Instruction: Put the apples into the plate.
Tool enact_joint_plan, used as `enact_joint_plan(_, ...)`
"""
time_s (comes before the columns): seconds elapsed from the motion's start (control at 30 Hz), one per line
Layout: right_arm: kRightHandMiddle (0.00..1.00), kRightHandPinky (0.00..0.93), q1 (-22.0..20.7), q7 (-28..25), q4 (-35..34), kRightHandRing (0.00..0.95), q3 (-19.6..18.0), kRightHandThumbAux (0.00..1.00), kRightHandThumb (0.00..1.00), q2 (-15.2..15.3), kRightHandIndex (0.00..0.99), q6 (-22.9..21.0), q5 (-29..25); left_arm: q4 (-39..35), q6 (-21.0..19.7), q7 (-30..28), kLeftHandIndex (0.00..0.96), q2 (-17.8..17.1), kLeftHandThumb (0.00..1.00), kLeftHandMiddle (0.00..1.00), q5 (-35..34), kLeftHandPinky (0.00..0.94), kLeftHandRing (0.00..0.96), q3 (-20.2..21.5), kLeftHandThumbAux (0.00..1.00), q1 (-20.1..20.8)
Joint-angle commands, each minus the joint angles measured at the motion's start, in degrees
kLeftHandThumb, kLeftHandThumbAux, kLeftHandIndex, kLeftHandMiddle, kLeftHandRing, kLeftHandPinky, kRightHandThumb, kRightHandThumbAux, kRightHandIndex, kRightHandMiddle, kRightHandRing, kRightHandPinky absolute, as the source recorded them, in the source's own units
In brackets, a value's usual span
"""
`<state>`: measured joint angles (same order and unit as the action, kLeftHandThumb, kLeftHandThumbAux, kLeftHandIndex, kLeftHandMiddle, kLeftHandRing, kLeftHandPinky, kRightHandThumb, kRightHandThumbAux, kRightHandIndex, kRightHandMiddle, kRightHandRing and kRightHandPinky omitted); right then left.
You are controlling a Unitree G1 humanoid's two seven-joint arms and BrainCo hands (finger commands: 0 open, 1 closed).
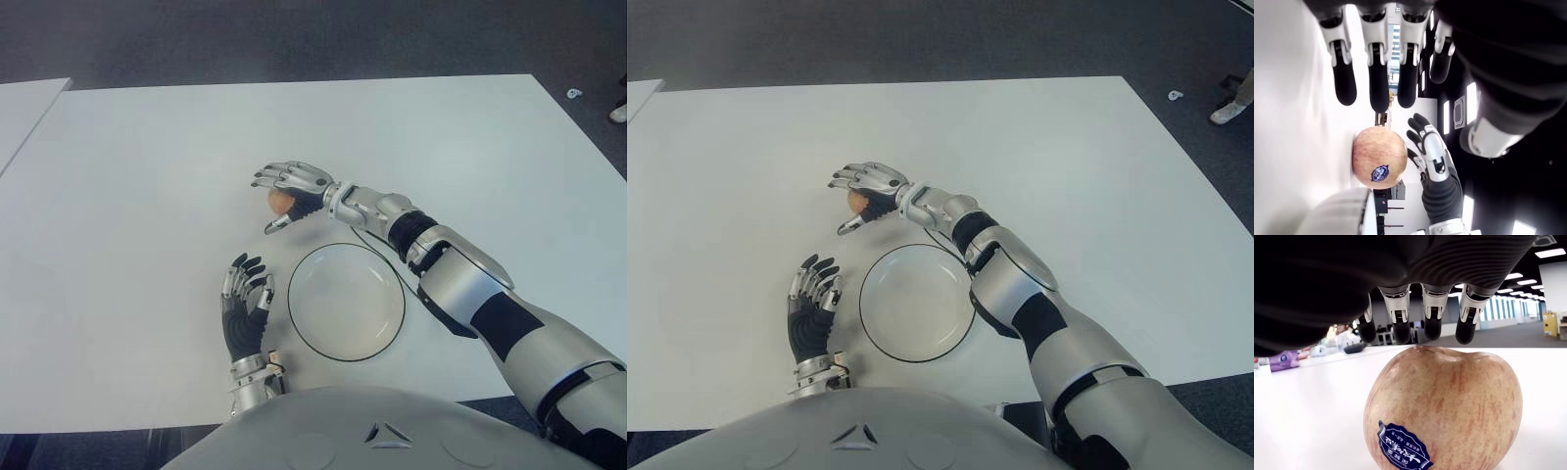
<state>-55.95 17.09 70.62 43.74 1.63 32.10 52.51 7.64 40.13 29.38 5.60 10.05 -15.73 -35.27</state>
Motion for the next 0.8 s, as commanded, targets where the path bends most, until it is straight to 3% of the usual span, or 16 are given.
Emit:
enact_joint_plan(0.03, 0.000, 0.000, -0.9, -0.5, 1.9, 0.000, 0.1, 0.184, 0.245, -0.7, 0.000, -1.3, -0.4, 2.5, -1.3, 0.9, 0.201, 5.1, 0.443, 0.296, 0.7, 0.338, 0.323, -1.5, 0.631, -3.2)
enact_joint_plan(0.8, 0.000, 0.000, -2.3, -1.4, 5.4, 0.000, -1.1, 0.222, 0.224, -1.5, 0.000, -5.6, -2.1, 3.9, 0.2, 2.8, 0.205, 5.5, 0.447, 0.305, 1.3, 0.348, 0.329, -1.7, 0.611, -3.9)
